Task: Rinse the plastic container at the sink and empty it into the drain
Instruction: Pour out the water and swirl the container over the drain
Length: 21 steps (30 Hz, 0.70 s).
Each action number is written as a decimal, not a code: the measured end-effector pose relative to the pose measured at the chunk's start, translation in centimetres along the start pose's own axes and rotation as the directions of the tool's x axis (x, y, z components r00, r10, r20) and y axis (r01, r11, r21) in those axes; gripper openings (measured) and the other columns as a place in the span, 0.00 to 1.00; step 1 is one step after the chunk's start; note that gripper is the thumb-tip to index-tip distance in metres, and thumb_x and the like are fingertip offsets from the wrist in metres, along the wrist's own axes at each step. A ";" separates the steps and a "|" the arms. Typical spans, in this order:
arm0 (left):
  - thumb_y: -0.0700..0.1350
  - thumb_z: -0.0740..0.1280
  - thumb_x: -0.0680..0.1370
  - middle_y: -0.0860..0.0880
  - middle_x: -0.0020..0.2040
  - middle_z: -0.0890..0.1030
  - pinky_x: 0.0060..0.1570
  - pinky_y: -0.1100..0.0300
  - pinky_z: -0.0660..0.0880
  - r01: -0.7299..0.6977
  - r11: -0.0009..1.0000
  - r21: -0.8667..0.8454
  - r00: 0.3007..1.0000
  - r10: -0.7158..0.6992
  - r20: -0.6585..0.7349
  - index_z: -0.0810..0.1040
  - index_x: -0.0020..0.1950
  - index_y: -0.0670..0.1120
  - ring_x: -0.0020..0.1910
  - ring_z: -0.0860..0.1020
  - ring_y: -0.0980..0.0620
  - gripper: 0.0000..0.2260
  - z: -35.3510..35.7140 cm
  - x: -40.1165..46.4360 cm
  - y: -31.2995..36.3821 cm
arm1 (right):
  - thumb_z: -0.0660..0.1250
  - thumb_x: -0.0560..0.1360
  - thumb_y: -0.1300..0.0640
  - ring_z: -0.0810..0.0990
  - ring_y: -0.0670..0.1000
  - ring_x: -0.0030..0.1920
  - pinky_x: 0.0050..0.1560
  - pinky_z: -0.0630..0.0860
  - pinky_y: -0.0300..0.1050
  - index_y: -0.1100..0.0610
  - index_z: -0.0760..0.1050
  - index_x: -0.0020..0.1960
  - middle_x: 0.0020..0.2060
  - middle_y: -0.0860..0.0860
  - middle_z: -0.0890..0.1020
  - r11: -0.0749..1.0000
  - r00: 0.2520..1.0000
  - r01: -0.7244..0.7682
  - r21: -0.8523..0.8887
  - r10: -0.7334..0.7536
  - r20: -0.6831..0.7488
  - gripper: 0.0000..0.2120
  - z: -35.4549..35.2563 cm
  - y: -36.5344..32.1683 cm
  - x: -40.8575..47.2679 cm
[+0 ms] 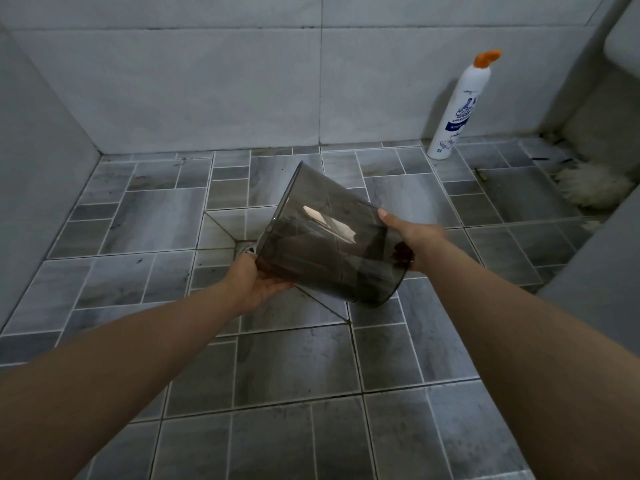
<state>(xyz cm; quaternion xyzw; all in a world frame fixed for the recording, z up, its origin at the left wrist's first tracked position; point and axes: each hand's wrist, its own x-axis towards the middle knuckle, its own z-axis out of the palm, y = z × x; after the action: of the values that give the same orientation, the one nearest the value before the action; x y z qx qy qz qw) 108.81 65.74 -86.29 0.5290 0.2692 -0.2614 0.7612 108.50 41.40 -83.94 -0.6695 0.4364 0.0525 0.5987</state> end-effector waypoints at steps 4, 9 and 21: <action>0.41 0.48 0.82 0.37 0.51 0.77 0.55 0.45 0.72 0.011 1.000 0.002 1.000 -0.011 0.012 0.73 0.46 0.40 0.66 0.71 0.36 0.16 0.0 -0.1 0.0 | 0.81 0.52 0.41 0.80 0.61 0.53 0.50 0.81 0.60 0.63 0.70 0.61 0.57 0.61 0.79 1.000 1.000 0.002 0.005 -0.002 0.003 0.45 0.0 0.1 0.0; 0.41 0.48 0.82 0.34 0.67 0.72 0.56 0.45 0.71 -0.002 1.000 0.007 1.000 0.001 0.018 0.74 0.46 0.41 0.63 0.73 0.36 0.16 0.3 -0.5 0.1 | 0.81 0.52 0.42 0.80 0.61 0.53 0.52 0.81 0.60 0.63 0.70 0.59 0.56 0.60 0.79 1.000 1.000 0.011 0.017 -0.011 0.006 0.43 0.0 0.1 0.0; 0.40 0.47 0.81 0.36 0.54 0.77 0.56 0.43 0.70 0.038 0.999 -0.027 0.999 -0.038 -0.004 0.71 0.42 0.40 0.66 0.71 0.35 0.15 0.7 -0.6 -0.1 | 0.77 0.33 0.38 0.81 0.62 0.51 0.50 0.81 0.60 0.57 0.64 0.39 0.53 0.61 0.80 1.000 0.999 0.008 0.014 -0.007 -0.037 0.42 -0.4 -0.2 -0.1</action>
<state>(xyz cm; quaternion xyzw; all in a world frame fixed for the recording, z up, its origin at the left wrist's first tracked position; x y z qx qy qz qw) 108.39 65.17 -85.70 0.5139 0.2844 -0.2710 0.7626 108.40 41.07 -83.58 -0.6677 0.4451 0.0349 0.5956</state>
